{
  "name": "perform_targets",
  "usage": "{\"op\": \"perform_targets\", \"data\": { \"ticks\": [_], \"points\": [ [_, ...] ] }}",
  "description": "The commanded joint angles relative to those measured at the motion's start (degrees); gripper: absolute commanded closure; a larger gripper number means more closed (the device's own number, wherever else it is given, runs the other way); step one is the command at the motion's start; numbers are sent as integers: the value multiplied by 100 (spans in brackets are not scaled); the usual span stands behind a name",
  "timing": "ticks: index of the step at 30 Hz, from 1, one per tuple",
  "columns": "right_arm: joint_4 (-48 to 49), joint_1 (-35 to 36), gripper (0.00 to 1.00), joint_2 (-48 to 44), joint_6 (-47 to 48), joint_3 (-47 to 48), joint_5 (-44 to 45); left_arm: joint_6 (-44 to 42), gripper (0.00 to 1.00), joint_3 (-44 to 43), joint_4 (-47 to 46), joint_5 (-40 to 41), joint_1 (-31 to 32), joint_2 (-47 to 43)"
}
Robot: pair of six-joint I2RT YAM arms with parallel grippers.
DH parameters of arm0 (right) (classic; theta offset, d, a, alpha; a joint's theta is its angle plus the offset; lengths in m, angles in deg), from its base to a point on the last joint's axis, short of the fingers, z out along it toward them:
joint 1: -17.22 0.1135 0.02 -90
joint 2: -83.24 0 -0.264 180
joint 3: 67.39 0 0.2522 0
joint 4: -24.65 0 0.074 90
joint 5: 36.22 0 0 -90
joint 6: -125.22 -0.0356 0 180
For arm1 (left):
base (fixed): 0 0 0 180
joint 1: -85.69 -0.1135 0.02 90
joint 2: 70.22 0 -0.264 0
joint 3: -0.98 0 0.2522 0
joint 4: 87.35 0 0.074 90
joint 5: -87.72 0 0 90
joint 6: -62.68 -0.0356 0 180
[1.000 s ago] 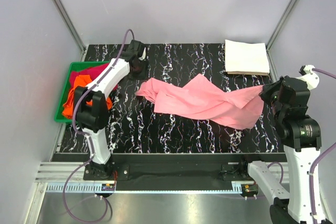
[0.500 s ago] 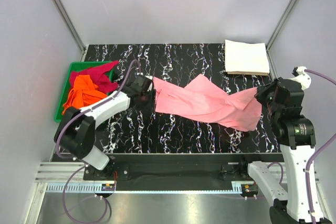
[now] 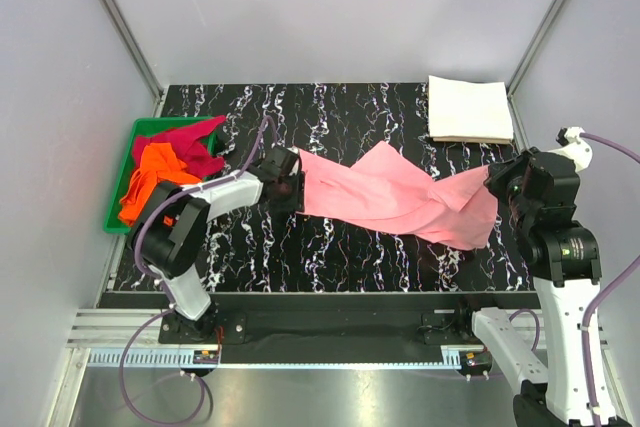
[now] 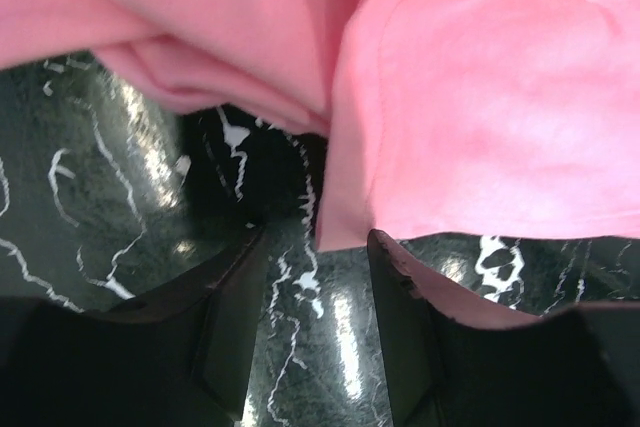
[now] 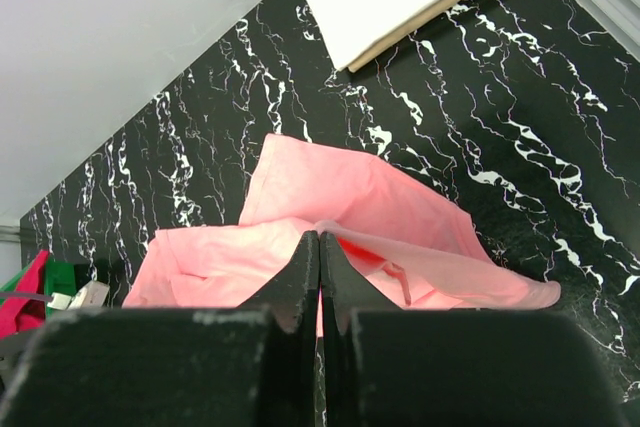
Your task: Fold and stack the t-shirts
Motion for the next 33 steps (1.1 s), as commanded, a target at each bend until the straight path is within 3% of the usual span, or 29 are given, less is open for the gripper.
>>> {"op": "perform_targets", "data": {
  "ticks": [1, 8, 10, 11, 14, 19, 23, 26, 29, 33],
  "points": [
    [299, -10, 100, 32, 47, -35, 90, 48, 51, -133, -326, -208, 2, 196],
    [351, -1, 100, 85, 21, -88, 46, 92, 59, -36, -353, -375, 11, 240],
    [369, -1, 100, 155, -58, -79, -24, 144, 70, -89, -344, -533, 11, 267],
    [404, -1, 100, 199, -93, -62, -68, 171, 84, -167, -292, -586, 11, 258],
    [361, -1, 100, 471, -146, 43, -51, 136, 100, -570, 250, -648, 11, 4],
    [26, -10, 100, 1585, -50, 1270, 511, -285, 100, -2195, 1578, -7, -200, -1031],
    [-122, -19, 100, 2290, -50, 2526, 635, -426, 100, -4817, 2825, -6, -682, -1236],
    [-569, -10, 100, 2756, -129, 3677, 547, -339, 100, -6095, 3345, -103, -1068, -1315],
    [-913, -10, 100, 2898, -94, 4463, 442, -268, 100, -6556, 3514, -427, -1237, -1604],
    [-1002, -10, 100, 2451, 56, 4571, 328, -225, 100, -6163, 3479, -534, -1237, -2298]
  ]
}}
